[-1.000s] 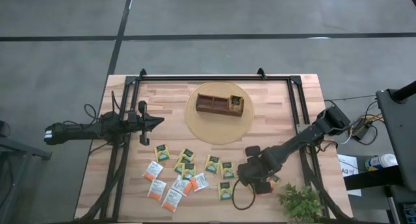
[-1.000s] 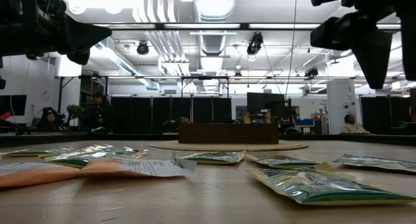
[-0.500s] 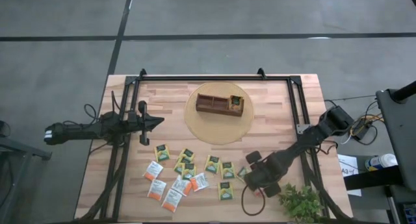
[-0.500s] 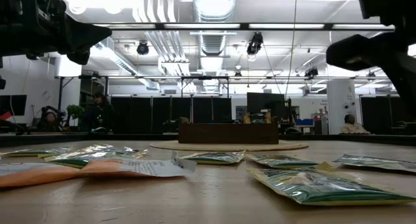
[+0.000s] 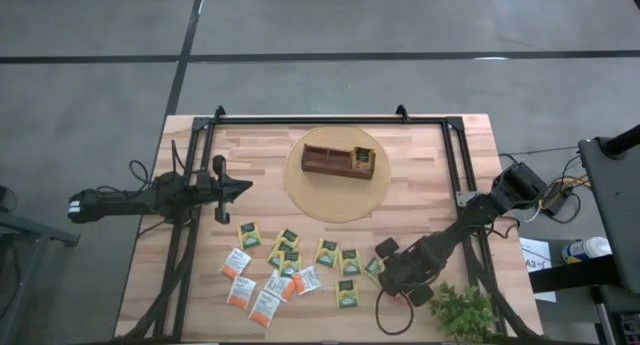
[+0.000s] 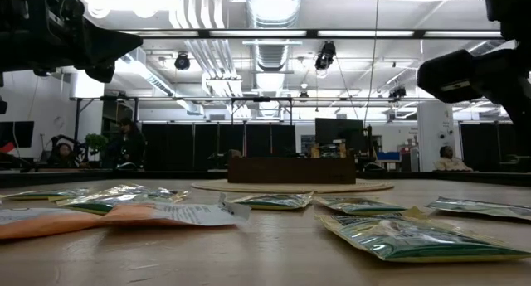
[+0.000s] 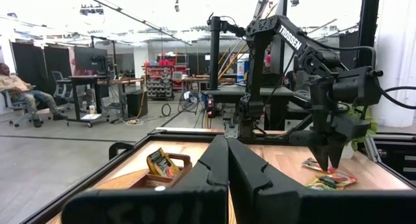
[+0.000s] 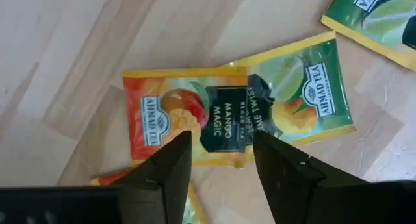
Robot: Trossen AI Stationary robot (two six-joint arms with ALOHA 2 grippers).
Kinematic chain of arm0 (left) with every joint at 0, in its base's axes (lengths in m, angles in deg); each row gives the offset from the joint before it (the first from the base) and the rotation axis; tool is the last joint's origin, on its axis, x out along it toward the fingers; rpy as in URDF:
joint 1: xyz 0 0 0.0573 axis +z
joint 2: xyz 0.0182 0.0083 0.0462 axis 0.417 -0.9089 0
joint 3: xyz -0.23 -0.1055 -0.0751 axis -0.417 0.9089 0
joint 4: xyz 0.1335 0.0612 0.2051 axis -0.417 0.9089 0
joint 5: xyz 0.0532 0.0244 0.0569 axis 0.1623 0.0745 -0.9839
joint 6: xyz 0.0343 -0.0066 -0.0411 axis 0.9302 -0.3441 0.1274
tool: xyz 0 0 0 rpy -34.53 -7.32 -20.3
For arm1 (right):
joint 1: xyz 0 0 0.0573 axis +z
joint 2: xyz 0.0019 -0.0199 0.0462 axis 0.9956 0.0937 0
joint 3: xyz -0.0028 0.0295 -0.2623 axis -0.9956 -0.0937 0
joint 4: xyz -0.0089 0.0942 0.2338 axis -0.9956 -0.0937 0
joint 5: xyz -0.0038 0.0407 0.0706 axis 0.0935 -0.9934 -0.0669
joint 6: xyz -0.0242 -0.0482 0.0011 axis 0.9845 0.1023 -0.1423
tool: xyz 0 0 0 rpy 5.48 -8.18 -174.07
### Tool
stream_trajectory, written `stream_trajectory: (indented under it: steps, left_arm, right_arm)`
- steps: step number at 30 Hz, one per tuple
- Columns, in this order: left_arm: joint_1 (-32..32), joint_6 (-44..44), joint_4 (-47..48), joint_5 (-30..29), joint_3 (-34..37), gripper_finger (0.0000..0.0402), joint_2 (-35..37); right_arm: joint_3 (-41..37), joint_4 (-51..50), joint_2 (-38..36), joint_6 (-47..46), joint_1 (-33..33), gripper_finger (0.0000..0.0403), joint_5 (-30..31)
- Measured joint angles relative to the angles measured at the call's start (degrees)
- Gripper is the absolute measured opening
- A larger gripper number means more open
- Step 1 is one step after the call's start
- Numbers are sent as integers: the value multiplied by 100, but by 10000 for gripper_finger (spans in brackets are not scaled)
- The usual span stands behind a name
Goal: Pick & Place Tea
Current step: Put the left orange tea bag into the right section of wooden organizer
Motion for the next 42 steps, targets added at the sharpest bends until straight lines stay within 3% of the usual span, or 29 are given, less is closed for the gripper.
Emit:
stream_trajectory:
  steps: [19,30,42]
  left_arm:
    - [-2,-2,0,2,0,0,0]
    - [-2,0,2,2,0,0,-1]
    - [-2,-1,28,0,0,0,-7]
  right_arm:
    - [248,50,42,-328,182,166,430]
    - [227,75,42,-299,184,228,456]
    - [72,167,433,-97,180,224,459]
